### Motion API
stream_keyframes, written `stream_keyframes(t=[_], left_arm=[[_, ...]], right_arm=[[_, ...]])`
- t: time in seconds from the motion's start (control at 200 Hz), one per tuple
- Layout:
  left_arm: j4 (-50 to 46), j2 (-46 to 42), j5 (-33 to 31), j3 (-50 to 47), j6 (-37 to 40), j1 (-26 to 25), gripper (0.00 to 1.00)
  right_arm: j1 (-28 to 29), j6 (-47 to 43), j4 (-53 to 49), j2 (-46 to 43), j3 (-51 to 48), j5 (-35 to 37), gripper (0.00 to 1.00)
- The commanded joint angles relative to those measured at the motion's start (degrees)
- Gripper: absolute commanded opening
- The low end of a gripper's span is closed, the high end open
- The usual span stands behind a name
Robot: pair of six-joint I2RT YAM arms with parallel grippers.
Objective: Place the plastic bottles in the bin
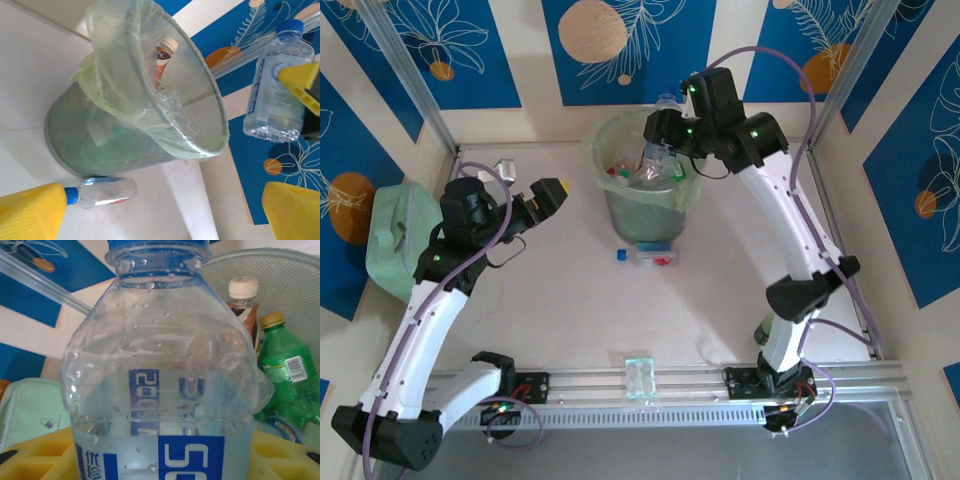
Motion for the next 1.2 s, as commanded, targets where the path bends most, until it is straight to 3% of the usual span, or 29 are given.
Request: stream_keyframes(t=[0.0, 0.08, 0.17, 0.365, 0.61, 0.895, 1.055, 1.195], left_arm=[[-0.98, -0.97, -1.01, -0.93, 0.47, 0.18, 1.00], [-1.04, -1.11, -1.24, -1.59, 0.21, 0.23, 1.00], [-1.76, -1.28, -1.99, -2.15, 0.29, 0.23, 1.00], [-2.11, -1.54, -3.87, -4.52, -1.29, 0.17, 0.95], [-0.93, -1.05, -3.25, -8.42, -3.83, 0.18, 0.86], [2.93, -0.73, -2.07, -15.59, -9.20, 0.09, 0.80], [9.35, 1.89, -2.28, -22.94, -16.93, -2.52, 0.73], [15.32, 5.80, -5.85, -27.19, -23.29, -7.60, 0.69]], right_arm=[[-1.71, -1.15, -7.38, 4.69, 6.85, 0.84, 0.63], [-1.98, -1.06, -9.67, 6.61, 8.76, 2.38, 0.77], [-1.98, -0.65, -9.91, 6.19, 7.34, 3.77, 0.83], [-1.01, -0.96, -7.67, 1.77, 2.68, 5.53, 0.84], [4.48, -2.34, -5.82, -6.38, -4.95, 10.97, 0.84], [17.51, -3.93, 8.80, -25.83, -40.73, 9.41, 0.86], [19.32, 3.17, 10.88, -32.40, -55.51, 7.49, 0.86], [19.38, 6.34, 12.03, -35.97, -61.82, 7.36, 0.86]])
